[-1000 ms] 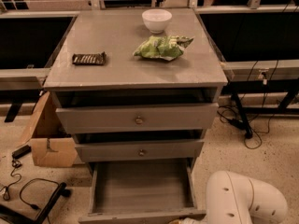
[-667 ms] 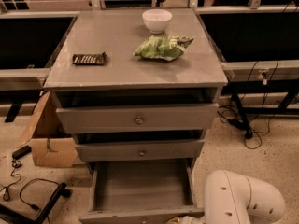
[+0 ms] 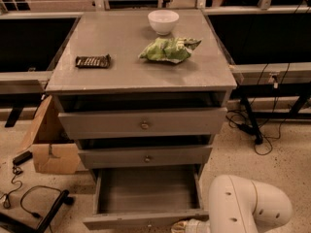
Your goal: Close bottom drawer
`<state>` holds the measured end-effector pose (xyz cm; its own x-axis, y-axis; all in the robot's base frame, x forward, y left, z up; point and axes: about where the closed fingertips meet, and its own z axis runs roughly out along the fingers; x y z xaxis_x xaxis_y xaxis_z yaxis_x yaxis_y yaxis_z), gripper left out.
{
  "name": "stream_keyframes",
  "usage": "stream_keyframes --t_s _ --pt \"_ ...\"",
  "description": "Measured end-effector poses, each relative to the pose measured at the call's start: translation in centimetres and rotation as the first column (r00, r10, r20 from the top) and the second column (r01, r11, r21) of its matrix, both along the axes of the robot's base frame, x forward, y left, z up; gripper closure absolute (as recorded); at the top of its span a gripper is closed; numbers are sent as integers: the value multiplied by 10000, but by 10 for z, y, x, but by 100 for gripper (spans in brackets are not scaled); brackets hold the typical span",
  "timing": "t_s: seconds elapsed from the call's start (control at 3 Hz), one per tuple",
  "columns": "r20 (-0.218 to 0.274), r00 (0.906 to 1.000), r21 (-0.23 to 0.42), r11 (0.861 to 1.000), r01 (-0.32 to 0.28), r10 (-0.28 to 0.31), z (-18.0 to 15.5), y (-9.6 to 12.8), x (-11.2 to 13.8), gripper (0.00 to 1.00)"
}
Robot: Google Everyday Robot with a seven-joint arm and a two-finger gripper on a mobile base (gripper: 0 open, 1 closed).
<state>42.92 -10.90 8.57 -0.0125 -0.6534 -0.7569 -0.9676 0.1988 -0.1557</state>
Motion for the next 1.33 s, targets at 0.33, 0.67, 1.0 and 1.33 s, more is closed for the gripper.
stream_keyframes --t_s 0.33,0.67,1.0,1.33 --pt "238 9995 84 9998 -193 191 6 5 19 100" --pt "370 9989 128 9995 -294 289 10 8 29 100" --pt "607 9971 202 9987 -463 450 17 13 47 100" --pt "824 9948 263 9977 -620 597 23 17 63 100"
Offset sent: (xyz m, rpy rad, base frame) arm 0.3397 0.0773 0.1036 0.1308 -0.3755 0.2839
